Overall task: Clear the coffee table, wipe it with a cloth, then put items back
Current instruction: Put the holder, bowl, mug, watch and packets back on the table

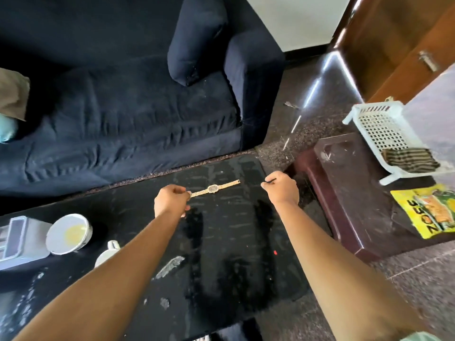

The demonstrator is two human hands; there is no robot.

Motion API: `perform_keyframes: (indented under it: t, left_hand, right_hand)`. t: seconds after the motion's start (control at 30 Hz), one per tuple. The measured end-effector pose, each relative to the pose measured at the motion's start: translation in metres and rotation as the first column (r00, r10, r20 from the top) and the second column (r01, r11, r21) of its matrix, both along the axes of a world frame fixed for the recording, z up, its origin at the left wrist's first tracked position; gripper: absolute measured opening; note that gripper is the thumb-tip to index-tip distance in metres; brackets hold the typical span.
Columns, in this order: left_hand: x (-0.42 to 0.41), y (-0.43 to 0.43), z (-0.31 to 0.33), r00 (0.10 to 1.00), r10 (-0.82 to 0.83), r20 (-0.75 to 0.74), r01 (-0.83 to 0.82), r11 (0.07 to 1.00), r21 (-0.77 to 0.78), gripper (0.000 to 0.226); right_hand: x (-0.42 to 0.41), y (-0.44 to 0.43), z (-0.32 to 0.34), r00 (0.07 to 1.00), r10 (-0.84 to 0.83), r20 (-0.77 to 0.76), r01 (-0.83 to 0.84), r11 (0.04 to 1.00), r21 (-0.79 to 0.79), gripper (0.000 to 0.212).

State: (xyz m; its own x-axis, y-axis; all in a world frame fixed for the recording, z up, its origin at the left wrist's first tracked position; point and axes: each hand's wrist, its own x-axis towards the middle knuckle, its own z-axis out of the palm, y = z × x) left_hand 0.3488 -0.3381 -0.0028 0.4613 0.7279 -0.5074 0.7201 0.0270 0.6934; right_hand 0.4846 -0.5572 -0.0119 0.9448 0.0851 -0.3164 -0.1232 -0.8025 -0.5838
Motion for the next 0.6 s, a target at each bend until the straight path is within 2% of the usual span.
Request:
perform_keyframes:
  t: [0.13,0.23,0.37,0.47,0.53,0.6]
  left_hand:
    - [0.027,-0.080,0.037,0.986,-0.075,0.149,0.100,0.982,-0.163,0.008]
    - [0.055,-0.154,0.060,0.960,-0.128,0.250,0.204,0.929,-0.308,0.007]
    - [0.088,-0.250,0.056,0.928,-0.204,0.311,0.321,0.863,-0.390,0.008]
    - [0.121,-0.338,0.031,0.904,-0.290,0.316,0.408,0.807,-0.428,0.008]
    - [0.140,-0.386,0.015,0.909,-0.309,0.280,0.407,0.804,-0.434,0.017]
    - [0.159,-0.431,0.001,0.923,-0.314,0.222,0.382,0.814,-0.436,0.037]
  right_hand:
    - [-0.005,-0.056,0.035,0.999,-0.021,0.048,0.019,0.999,0.032,0.014]
    - [-0.003,-0.126,0.062,0.993,-0.069,0.094,0.065,0.997,0.045,0.016]
    - [0.008,-0.234,0.079,0.965,-0.182,0.188,0.175,0.983,0.052,0.015]
    - [0.046,-0.319,0.072,0.943,-0.241,0.229,0.248,0.969,0.003,0.014]
    - [0.070,-0.358,0.064,0.951,-0.180,0.250,0.205,0.976,-0.076,0.021]
    - [0.095,-0.392,0.057,0.973,-0.011,0.232,0.050,0.985,-0.163,0.034]
